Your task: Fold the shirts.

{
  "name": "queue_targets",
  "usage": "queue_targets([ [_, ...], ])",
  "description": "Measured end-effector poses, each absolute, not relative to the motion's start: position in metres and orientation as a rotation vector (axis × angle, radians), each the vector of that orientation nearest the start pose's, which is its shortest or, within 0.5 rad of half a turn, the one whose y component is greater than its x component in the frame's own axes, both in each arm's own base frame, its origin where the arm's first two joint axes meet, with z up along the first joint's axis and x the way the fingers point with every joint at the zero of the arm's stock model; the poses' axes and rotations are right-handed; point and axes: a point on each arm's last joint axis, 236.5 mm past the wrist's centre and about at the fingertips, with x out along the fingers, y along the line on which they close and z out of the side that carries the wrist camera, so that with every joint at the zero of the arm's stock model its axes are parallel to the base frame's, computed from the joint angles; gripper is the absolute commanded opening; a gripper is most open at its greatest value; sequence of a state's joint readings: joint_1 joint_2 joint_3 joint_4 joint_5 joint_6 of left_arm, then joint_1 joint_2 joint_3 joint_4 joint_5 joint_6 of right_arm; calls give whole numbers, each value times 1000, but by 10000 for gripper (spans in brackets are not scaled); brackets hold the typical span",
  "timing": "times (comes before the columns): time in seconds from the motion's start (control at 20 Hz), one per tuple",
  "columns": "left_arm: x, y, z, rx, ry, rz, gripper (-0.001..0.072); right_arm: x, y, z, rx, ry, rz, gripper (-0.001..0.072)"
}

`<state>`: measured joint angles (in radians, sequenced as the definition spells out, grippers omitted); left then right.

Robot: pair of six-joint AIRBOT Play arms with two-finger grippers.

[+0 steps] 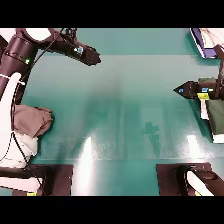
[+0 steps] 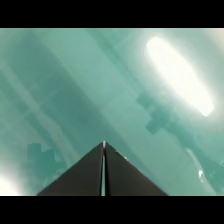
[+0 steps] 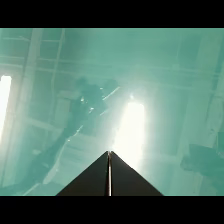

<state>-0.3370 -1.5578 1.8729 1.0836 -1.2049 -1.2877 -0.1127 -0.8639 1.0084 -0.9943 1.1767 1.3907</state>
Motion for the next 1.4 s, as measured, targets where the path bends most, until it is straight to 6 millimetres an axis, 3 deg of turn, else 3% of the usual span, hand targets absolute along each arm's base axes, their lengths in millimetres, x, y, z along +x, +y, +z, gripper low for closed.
queue_targets([
  [0.15, 446, -215, 176, 69, 933, -641, 22, 330, 82, 130, 365, 937, 353, 15],
  [0.3, 428, -134, 163, 148, 1063, -399, 23, 330, 82, 130, 365, 937, 352, 15],
  [0.45, 396, -56, 142, 191, 1196, -153, 28, 331, 82, 131, 365, 930, 349, 15],
  [0.5, 382, -34, 130, 196, 1245, -83, 237, 332, 82, 131, 366, 928, 348, 15],
  [0.55, 368, -15, 117, 195, 1299, -26, 555, 333, 81, 131, 365, 924, 347, 15],
  [0.6, 353, 3, 100, 191, 1358, 32, 611, 333, 81, 131, 366, 923, 346, 15],
  [0.75, 314, 42, 46, 158, 1508, 146, 614, 335, 80, 133, 366, 913, 342, 15],
  [0.9, 291, 69, 2, 101, 1565, 237, 613, 336, 80, 133, 366, 909, 341, 15],
  [1.0, 285, 77, -17, 68, 1568, 269, 611, 336, 80, 133, 366, 908, 341, 15],
  [1.05, 284, 79, -22, 58, 1562, 276, 512, 336, 80, 133, 365, 907, 340, 15],
  [1.1, 283, 81, -26, 46, 1557, 282, 193, 336, 80, 133, 366, 907, 340, 15],
  [1.15, 284, 81, -30, 39, 1550, 284, 36, 336, 80, 133, 366, 906, 340, 15],
  [1.4, 295, 83, -30, 21, 1499, 279, 22, 337, 80, 134, 366, 901, 339, 16],
])
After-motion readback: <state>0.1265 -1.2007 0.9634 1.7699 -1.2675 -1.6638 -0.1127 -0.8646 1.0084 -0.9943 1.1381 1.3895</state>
